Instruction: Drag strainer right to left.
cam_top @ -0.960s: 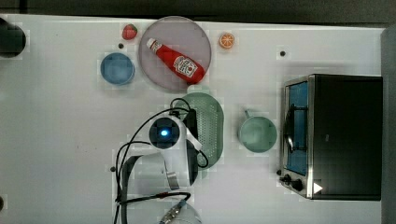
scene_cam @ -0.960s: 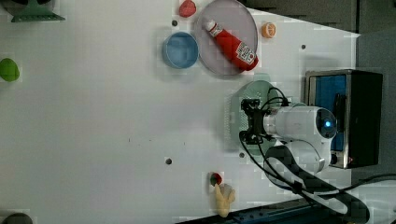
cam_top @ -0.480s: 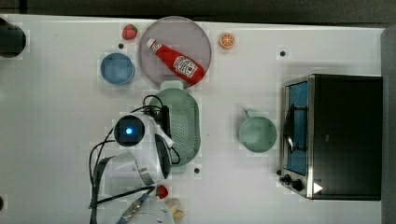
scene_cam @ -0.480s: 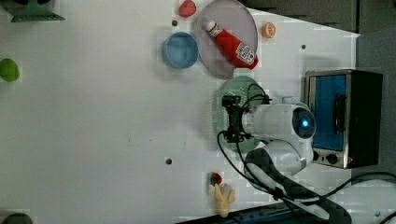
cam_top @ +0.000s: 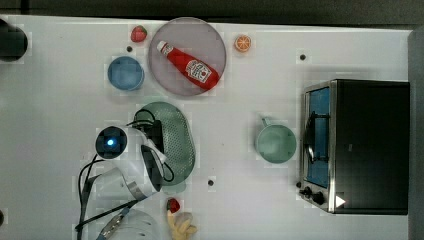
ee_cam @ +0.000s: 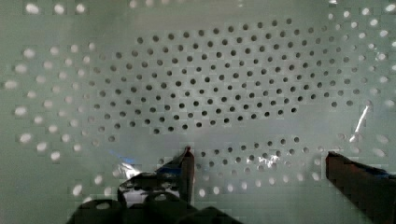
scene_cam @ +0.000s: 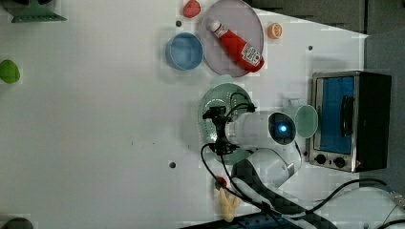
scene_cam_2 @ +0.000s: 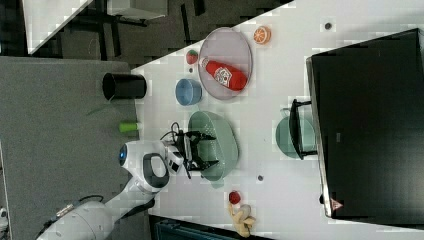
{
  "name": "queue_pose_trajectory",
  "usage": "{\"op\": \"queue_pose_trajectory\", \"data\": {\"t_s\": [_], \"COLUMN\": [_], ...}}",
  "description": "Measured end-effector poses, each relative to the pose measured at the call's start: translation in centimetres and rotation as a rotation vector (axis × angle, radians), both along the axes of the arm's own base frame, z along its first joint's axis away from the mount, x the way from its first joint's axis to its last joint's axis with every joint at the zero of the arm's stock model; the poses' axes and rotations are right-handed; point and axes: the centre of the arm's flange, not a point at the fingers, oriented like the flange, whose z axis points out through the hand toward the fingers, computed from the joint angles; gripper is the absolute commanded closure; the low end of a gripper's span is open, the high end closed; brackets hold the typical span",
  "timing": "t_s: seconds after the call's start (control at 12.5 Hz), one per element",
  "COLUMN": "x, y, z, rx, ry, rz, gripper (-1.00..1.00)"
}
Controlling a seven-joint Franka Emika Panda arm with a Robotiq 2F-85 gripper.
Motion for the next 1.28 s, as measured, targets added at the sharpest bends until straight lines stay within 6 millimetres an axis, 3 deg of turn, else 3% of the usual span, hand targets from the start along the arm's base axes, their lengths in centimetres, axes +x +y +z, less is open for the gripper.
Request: {"op": "queue_pose_trajectory", "data": {"t_s": [0.56,0.96,1.28], "x": [2.5,3.0,3.6], "y": [4.0,7.2,11.7], "z": [1.8,0.2,1.2], "rx": [0.047,0.053,0.104], "ry": [-0.023,0.000,-0.007], "rz": [-0.084,-0.073,-0.093], "gripper": [-1.00,-1.00,-1.00]}}
